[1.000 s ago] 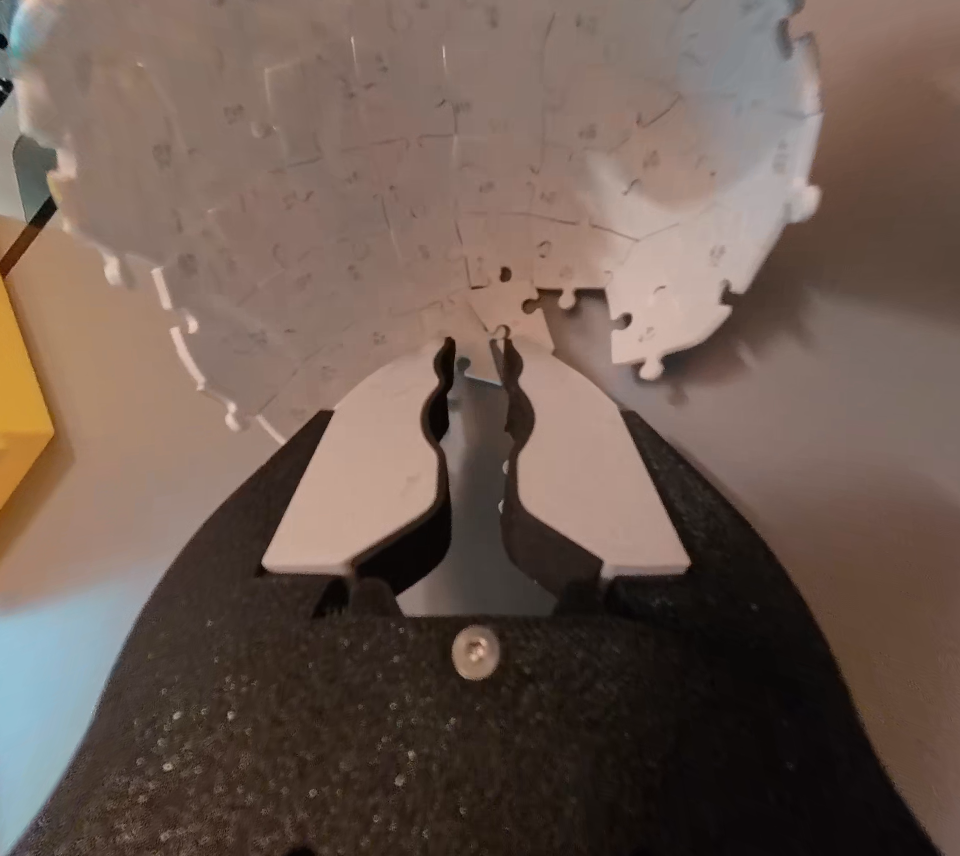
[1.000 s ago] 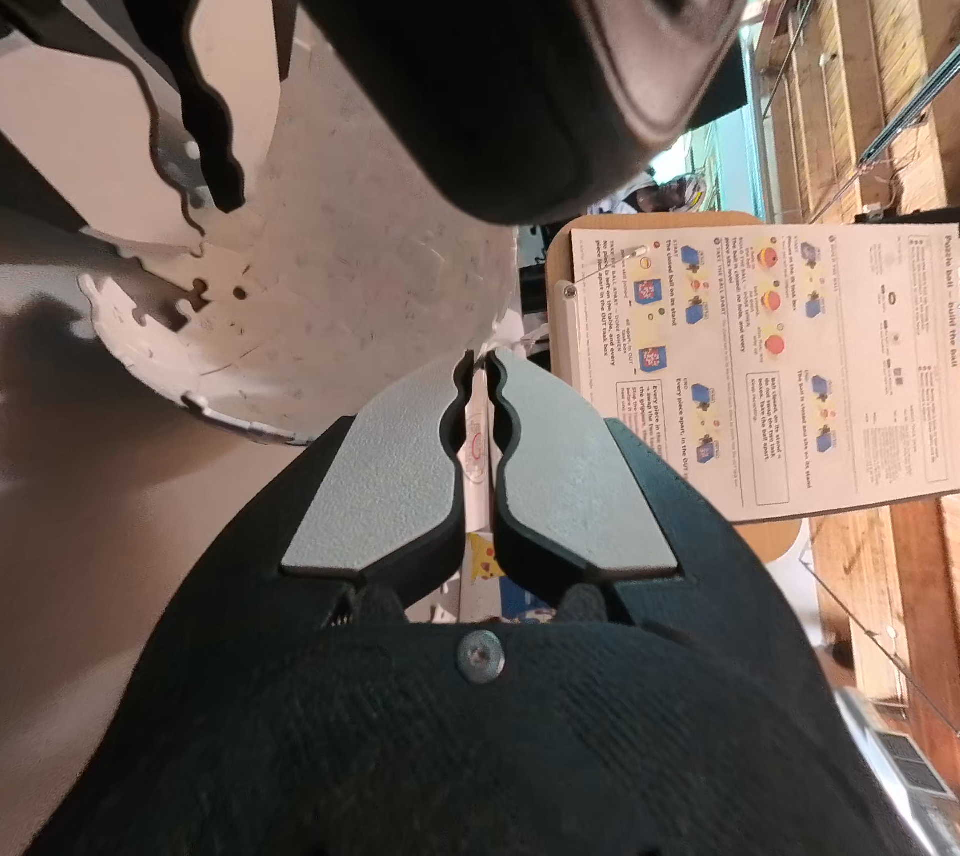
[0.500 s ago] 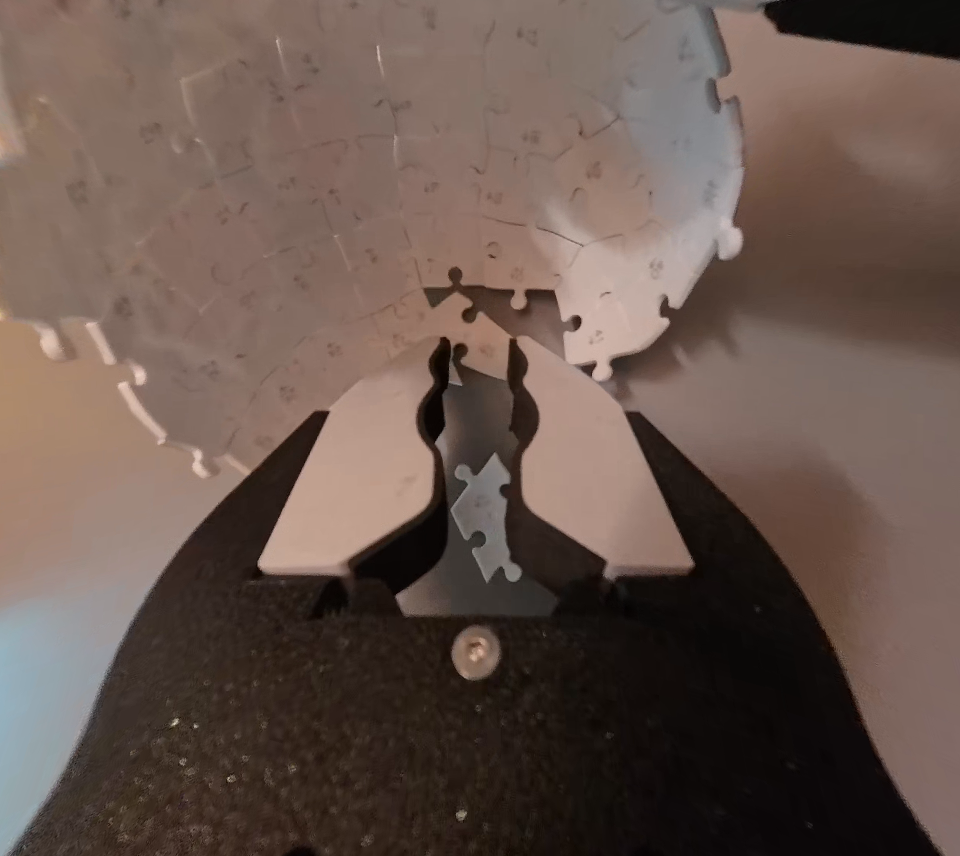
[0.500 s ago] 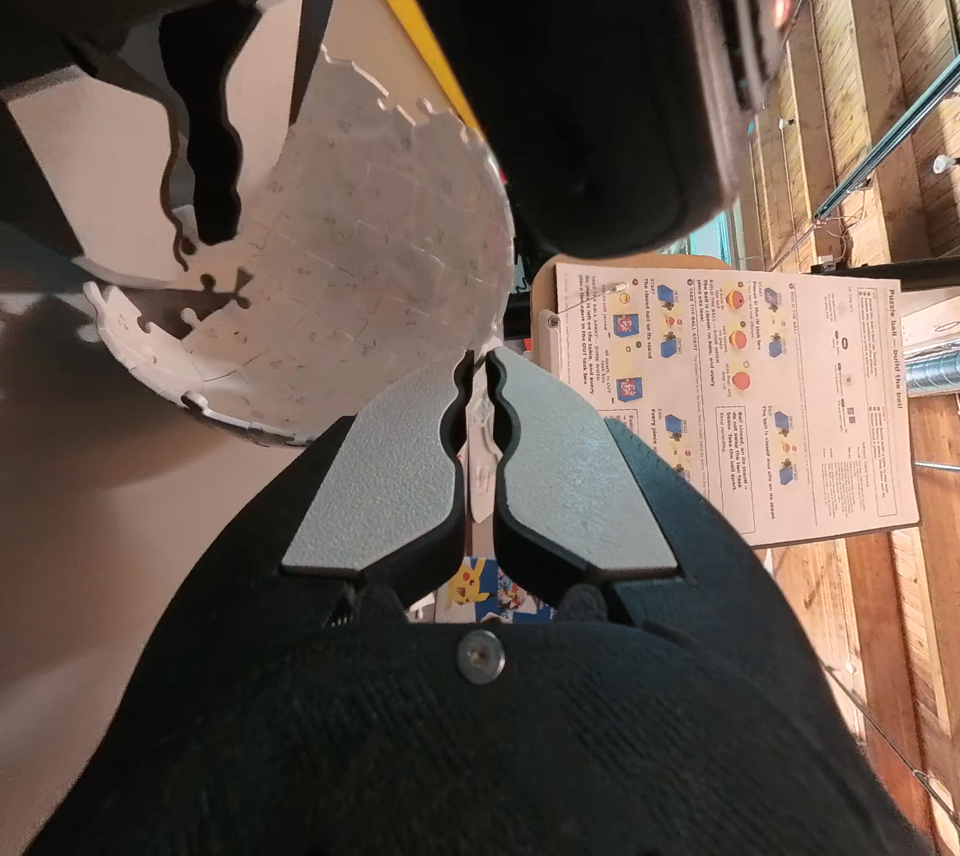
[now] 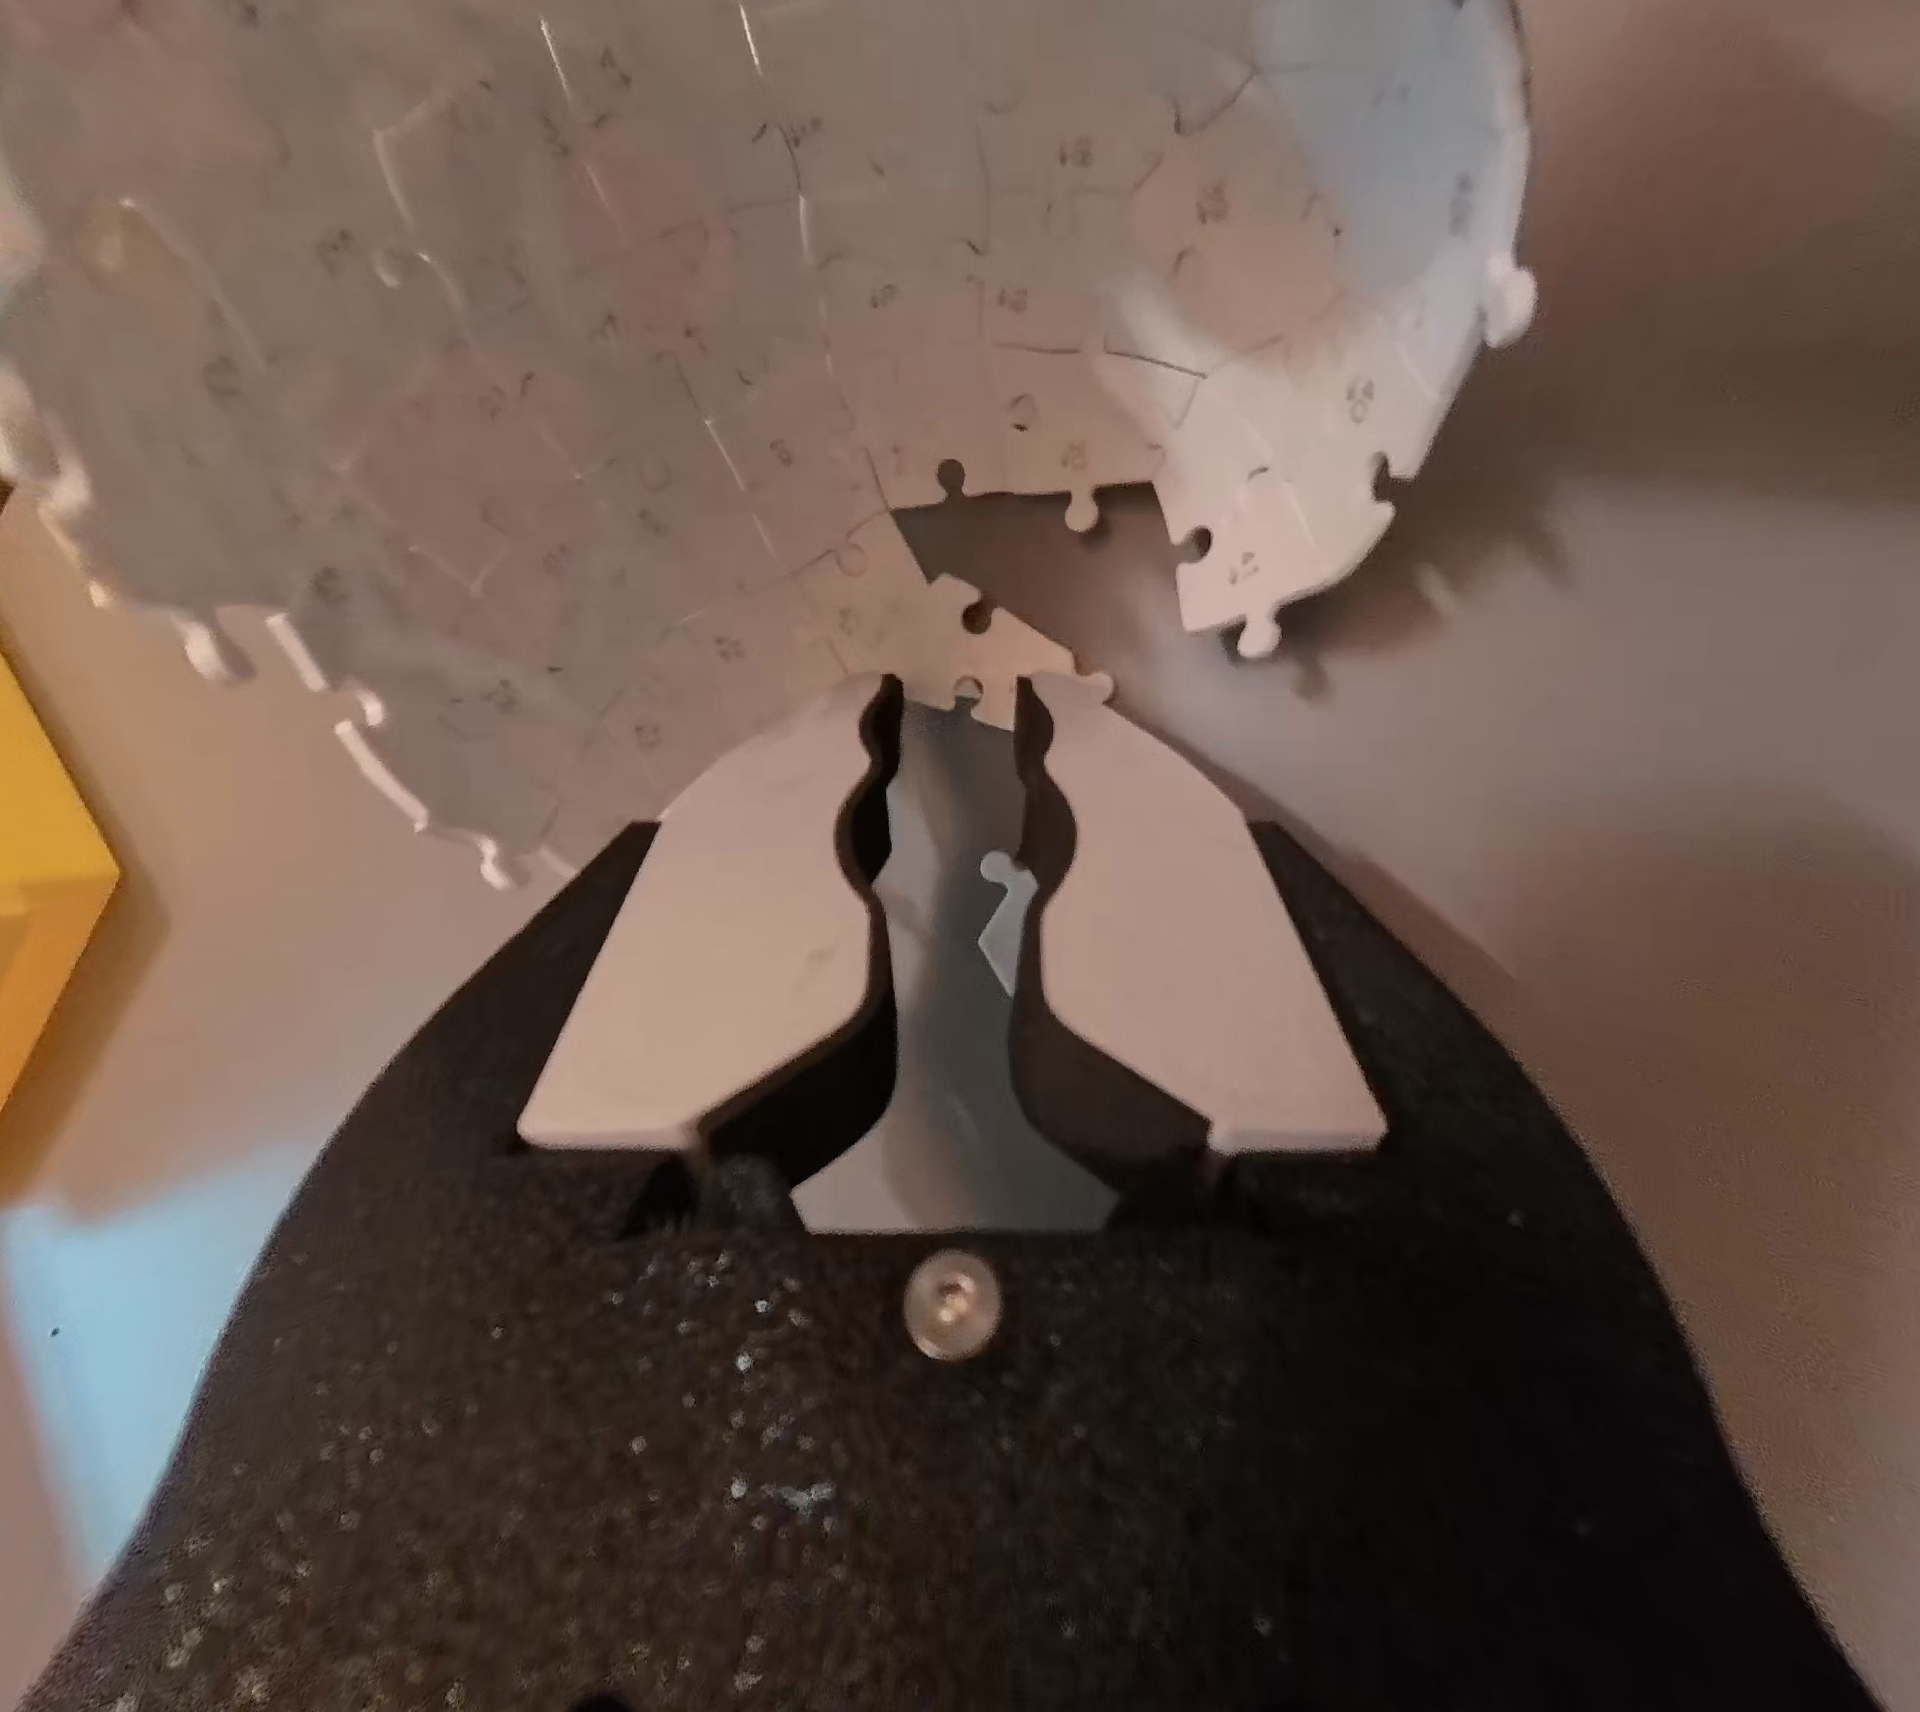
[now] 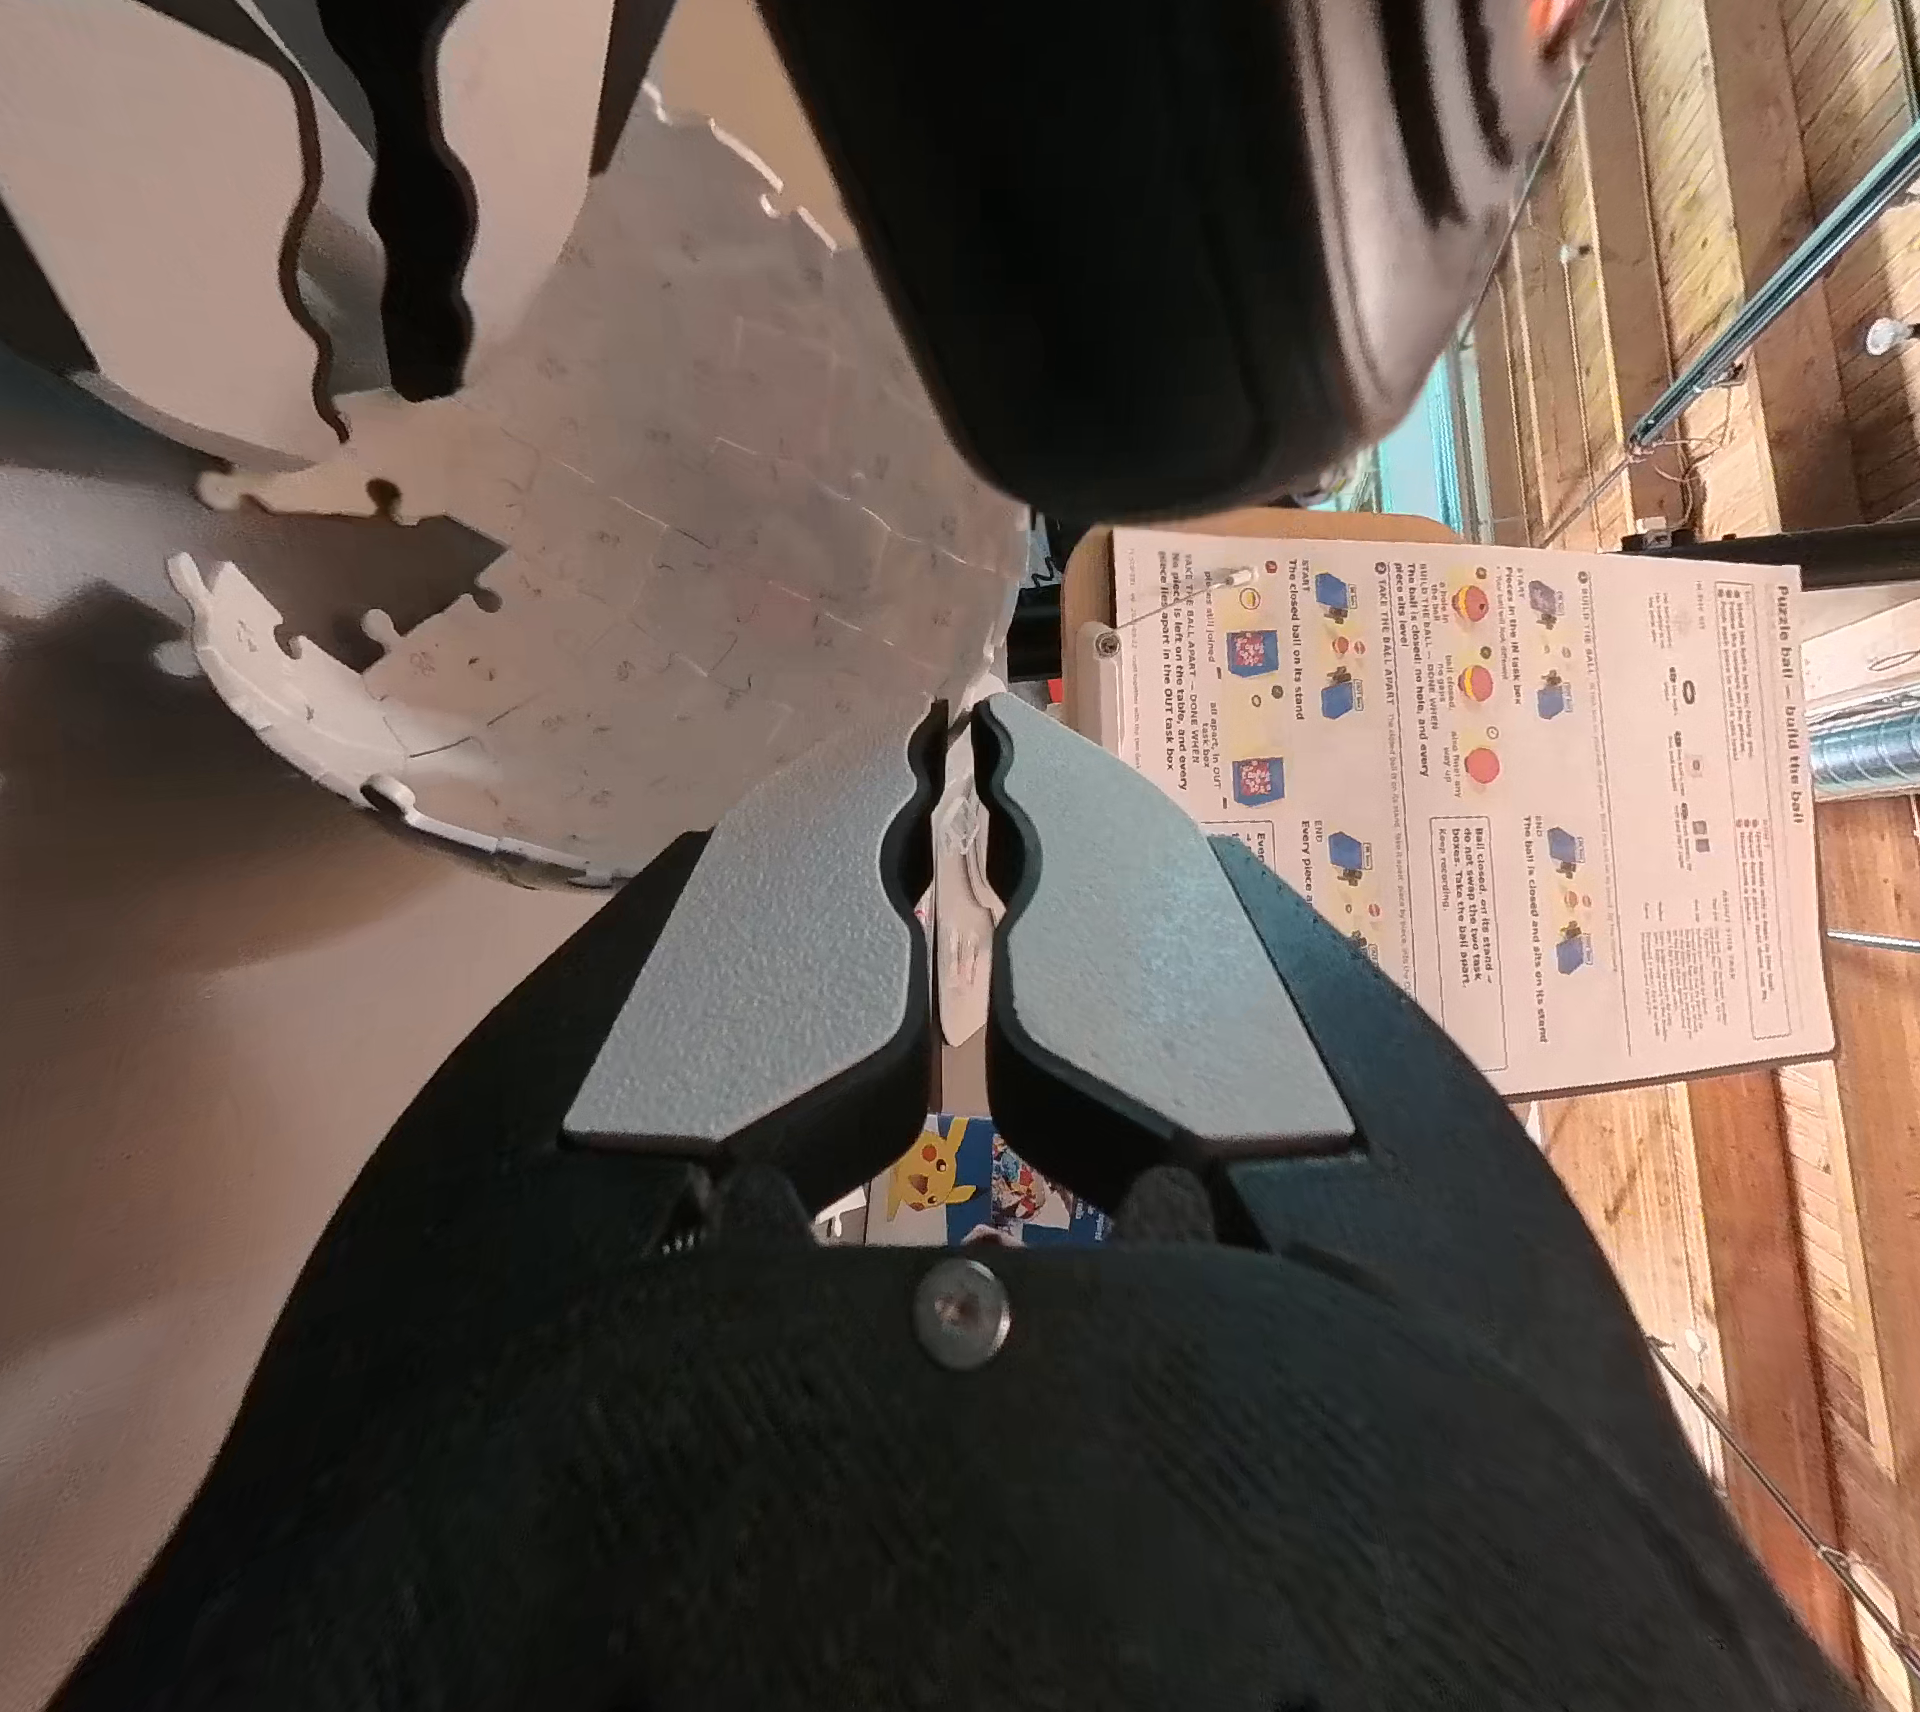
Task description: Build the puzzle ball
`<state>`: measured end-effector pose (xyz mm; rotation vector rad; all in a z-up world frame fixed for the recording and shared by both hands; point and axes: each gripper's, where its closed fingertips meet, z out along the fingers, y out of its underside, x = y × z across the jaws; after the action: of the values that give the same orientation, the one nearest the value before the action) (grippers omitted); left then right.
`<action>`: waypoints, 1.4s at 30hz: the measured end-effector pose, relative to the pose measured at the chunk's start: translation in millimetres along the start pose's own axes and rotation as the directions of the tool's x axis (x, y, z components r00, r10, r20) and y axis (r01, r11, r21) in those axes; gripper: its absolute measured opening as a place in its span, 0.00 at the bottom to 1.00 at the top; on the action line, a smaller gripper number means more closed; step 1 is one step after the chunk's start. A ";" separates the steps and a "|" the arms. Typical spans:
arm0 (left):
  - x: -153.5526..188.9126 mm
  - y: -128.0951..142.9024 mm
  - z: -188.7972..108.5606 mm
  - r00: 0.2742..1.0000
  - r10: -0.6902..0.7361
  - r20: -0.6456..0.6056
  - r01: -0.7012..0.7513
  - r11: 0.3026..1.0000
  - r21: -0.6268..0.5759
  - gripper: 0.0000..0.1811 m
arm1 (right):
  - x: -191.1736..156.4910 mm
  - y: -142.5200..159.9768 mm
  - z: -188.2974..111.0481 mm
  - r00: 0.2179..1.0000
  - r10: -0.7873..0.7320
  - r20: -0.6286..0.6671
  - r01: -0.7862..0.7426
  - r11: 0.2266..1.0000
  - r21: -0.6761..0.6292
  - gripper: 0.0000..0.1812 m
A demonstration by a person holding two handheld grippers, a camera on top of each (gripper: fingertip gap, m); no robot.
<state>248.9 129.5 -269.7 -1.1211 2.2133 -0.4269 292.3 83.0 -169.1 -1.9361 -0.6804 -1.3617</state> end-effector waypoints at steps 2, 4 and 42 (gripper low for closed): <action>-1.8 2.9 -1.9 1.000 0.010 0.008 -0.010 1.000 -0.008 0.12 | 0.0 -0.3 0.3 1.000 -0.001 0.000 0.001 1.000 0.000 0.02; -2.7 4.4 -3.1 1.000 0.004 0.013 -0.004 1.000 -0.019 0.13 | 0.5 -0.9 0.2 1.000 -0.003 -0.001 0.003 1.000 0.001 0.02; 19.0 8.2 -8.9 0.958 -0.286 -0.025 0.284 0.956 -0.068 0.13 | 4.0 -5.4 4.7 1.000 -0.012 -0.004 0.012 1.000 0.022 0.02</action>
<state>229.6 119.1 -274.4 -1.4868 2.1116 -0.5019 292.4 90.2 -165.3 -1.9143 -0.7034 -1.3592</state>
